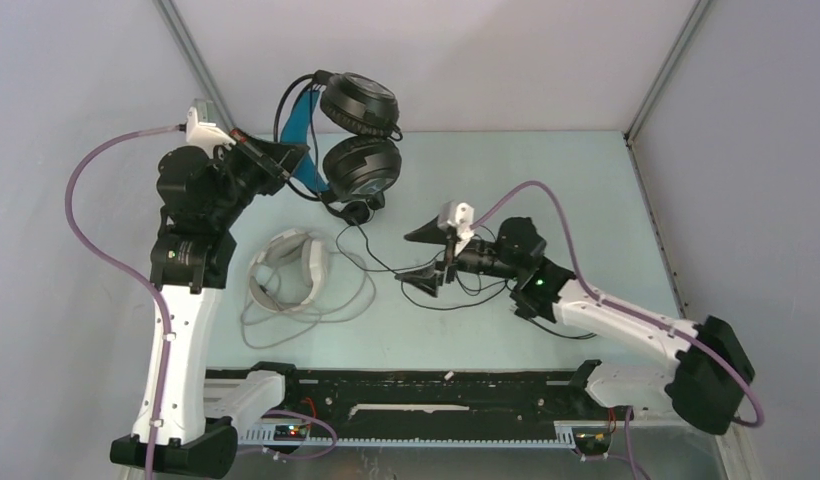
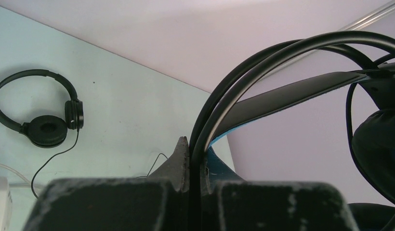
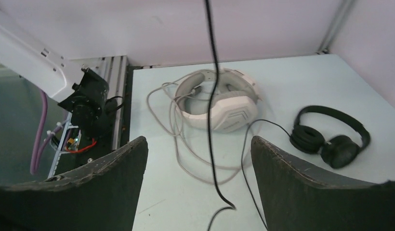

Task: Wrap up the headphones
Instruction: Wrap the headphones cable around the headphones.

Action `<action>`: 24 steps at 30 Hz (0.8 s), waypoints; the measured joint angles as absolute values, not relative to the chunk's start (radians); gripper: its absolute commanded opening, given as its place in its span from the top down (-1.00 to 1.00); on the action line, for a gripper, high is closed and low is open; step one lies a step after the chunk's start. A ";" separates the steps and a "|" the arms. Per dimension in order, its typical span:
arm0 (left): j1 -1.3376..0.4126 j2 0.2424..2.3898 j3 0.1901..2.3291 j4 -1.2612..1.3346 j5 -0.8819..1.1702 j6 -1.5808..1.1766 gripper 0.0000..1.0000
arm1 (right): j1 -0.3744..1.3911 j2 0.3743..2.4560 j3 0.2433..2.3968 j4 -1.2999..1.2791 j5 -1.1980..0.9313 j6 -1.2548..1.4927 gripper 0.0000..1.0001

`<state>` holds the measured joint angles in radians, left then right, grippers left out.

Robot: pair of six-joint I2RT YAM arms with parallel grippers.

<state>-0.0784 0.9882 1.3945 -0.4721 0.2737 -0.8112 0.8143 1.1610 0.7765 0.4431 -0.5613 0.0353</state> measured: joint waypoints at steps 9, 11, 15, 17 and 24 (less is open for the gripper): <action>-0.102 0.988 1.394 -0.470 0.300 -0.815 1.00 | 0.902 1.409 0.847 0.596 -0.564 -0.054 -0.47; -0.109 0.988 1.391 -0.463 0.303 -0.822 1.00 | 0.915 1.456 0.847 0.620 -0.553 -0.063 -0.43; -0.123 0.988 1.386 -0.455 0.311 -0.831 1.00 | 0.927 1.528 0.847 0.650 -0.537 -0.066 -0.30; -0.128 0.988 1.386 -0.453 0.319 -0.831 1.00 | 0.928 1.549 0.847 0.663 -0.535 -0.064 -0.22; -0.139 0.987 1.386 -0.445 0.341 -0.843 1.00 | 0.925 1.595 0.847 0.691 -0.534 -0.037 0.37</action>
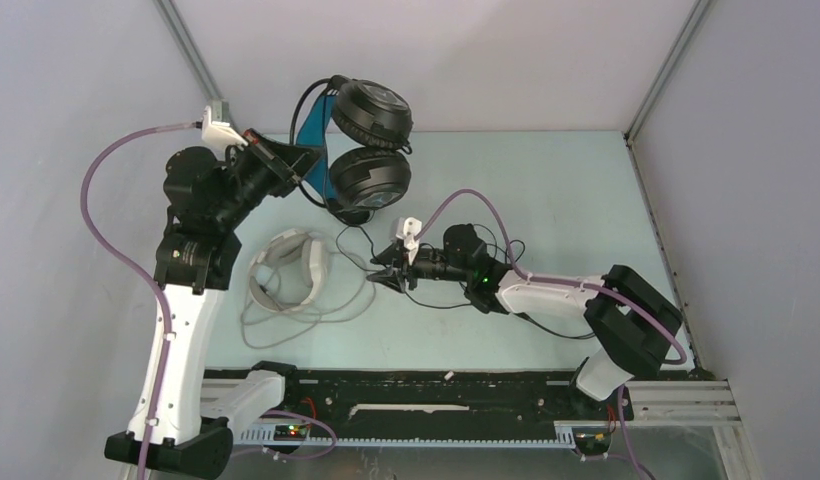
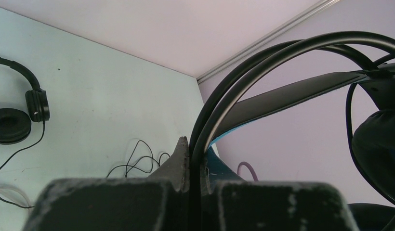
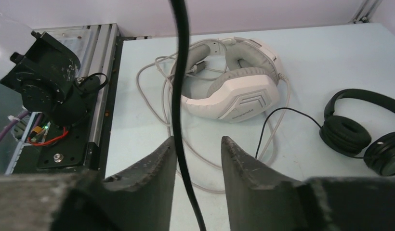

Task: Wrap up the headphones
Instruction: Wrap the headphones cable around the headphones.

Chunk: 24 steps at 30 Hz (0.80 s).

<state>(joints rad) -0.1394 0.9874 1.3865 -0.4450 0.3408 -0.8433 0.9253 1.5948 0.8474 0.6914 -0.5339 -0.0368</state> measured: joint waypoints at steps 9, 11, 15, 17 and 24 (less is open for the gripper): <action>-0.142 0.990 1.387 -0.453 0.413 -0.823 1.00 | 0.843 1.584 0.810 0.712 -0.502 0.014 1.00; -0.142 0.998 1.386 -0.458 0.449 -0.796 1.00 | 0.806 1.567 0.802 0.710 -0.505 0.040 1.00; -0.144 1.015 1.385 -0.479 0.505 -0.729 1.00 | 0.731 1.505 0.801 0.675 -0.510 0.126 1.00; -0.145 1.016 1.368 -0.489 0.533 -0.685 1.00 | 0.689 1.463 0.800 0.643 -0.512 0.175 1.00; -0.159 1.043 1.346 -0.577 0.565 -0.532 1.00 | 0.592 1.362 0.800 0.513 -0.555 0.290 1.00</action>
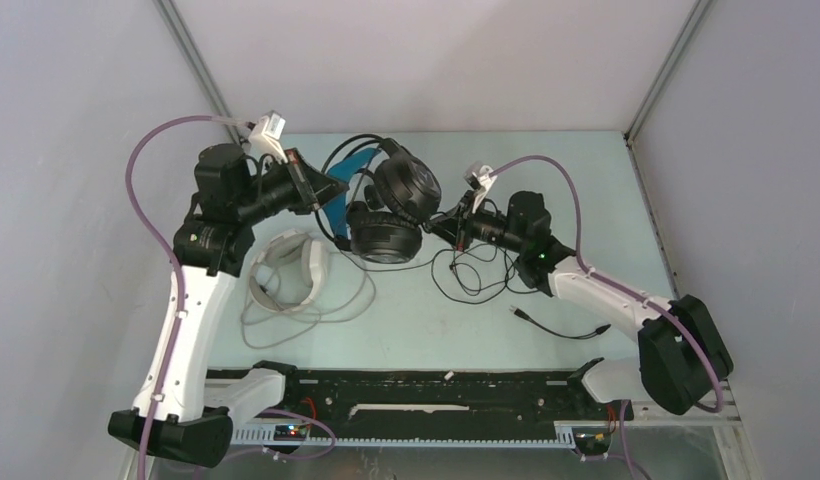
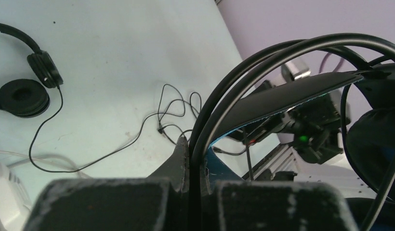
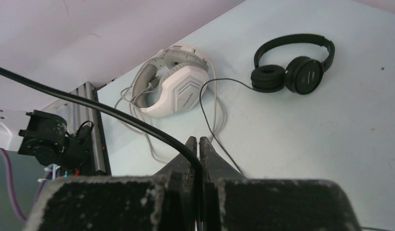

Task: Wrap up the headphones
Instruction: Wrap the headphones cable around the headphones.

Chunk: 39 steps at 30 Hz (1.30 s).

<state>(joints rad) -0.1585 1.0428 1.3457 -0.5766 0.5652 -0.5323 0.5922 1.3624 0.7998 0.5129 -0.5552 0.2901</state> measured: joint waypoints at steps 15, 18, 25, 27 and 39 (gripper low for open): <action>-0.293 1.046 1.346 -0.677 0.522 -0.117 1.00 | 0.550 1.246 0.848 0.214 -0.678 0.374 1.00; -0.321 1.029 1.343 -0.682 0.489 0.013 1.00 | 0.544 1.211 0.863 0.149 -0.728 0.398 1.00; -0.375 0.961 1.291 -0.625 0.427 0.297 1.00 | 0.547 1.166 0.889 0.052 -0.886 0.492 1.00; -0.383 0.942 1.258 -0.603 0.424 0.371 1.00 | 0.548 1.166 0.889 0.030 -0.914 0.514 1.00; -0.452 0.913 1.153 -0.560 0.402 0.650 1.00 | 0.548 1.209 0.889 0.055 -1.054 0.711 1.00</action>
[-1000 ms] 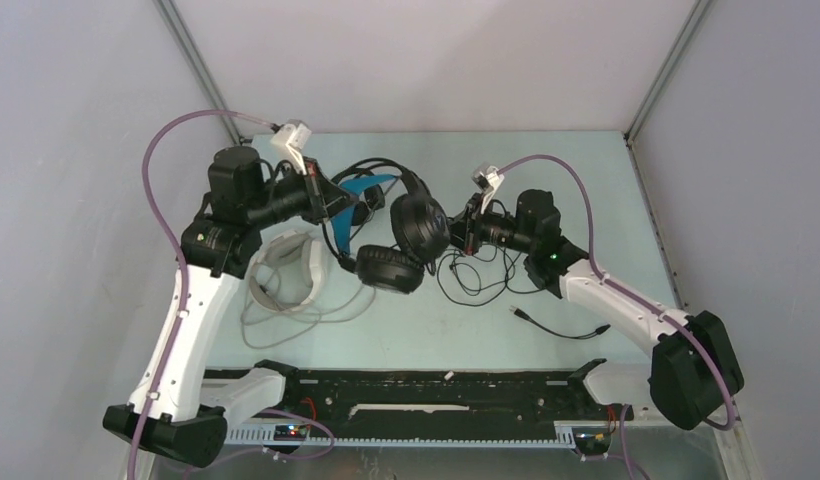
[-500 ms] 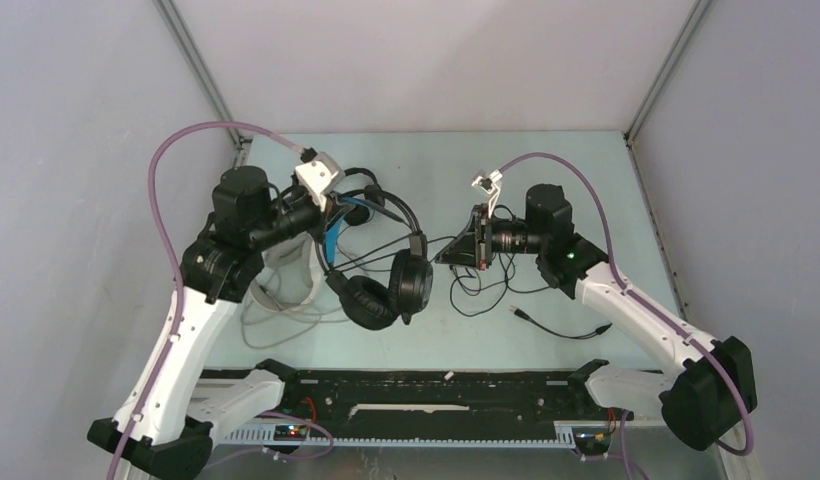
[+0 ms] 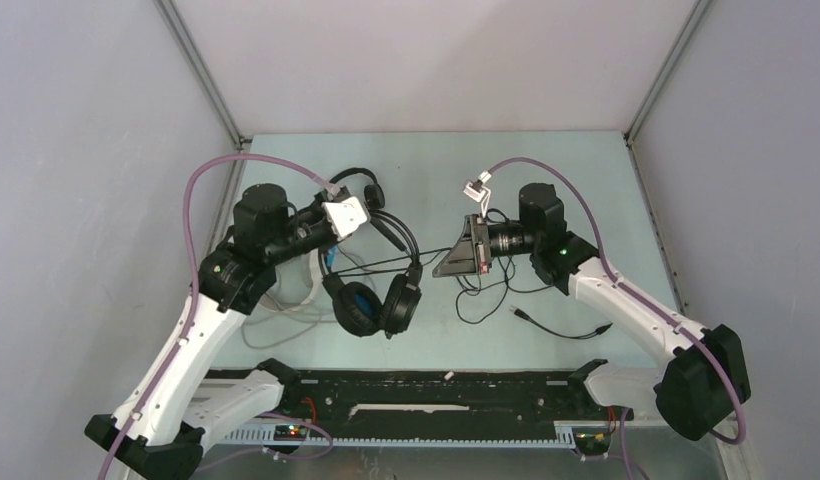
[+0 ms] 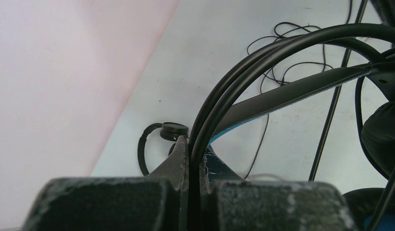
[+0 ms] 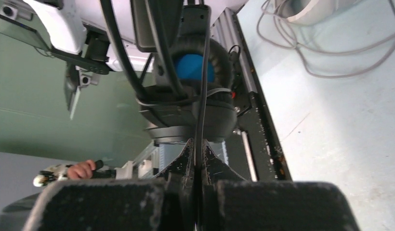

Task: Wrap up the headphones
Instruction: Wrap the headphones cable around the headphones.

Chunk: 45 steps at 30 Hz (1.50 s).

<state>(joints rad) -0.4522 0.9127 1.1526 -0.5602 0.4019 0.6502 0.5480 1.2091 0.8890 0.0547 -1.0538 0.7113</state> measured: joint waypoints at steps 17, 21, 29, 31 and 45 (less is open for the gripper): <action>-0.532 0.887 1.066 -0.398 0.150 0.647 1.00 | 0.551 1.219 0.889 0.266 -1.096 1.022 0.88; -0.538 0.855 1.047 -0.370 0.115 0.636 1.00 | 0.569 1.227 0.889 0.354 -1.096 1.095 0.91; -0.554 0.841 1.026 -0.352 0.027 0.591 1.00 | 0.605 1.280 0.918 0.434 -1.071 1.166 0.89; -0.563 0.841 1.019 -0.352 -0.014 0.553 1.00 | 0.606 1.301 0.945 0.437 -1.061 1.185 0.84; -0.642 0.849 1.020 -0.364 -0.274 0.317 1.00 | 0.653 1.370 1.129 0.377 -1.020 1.165 0.73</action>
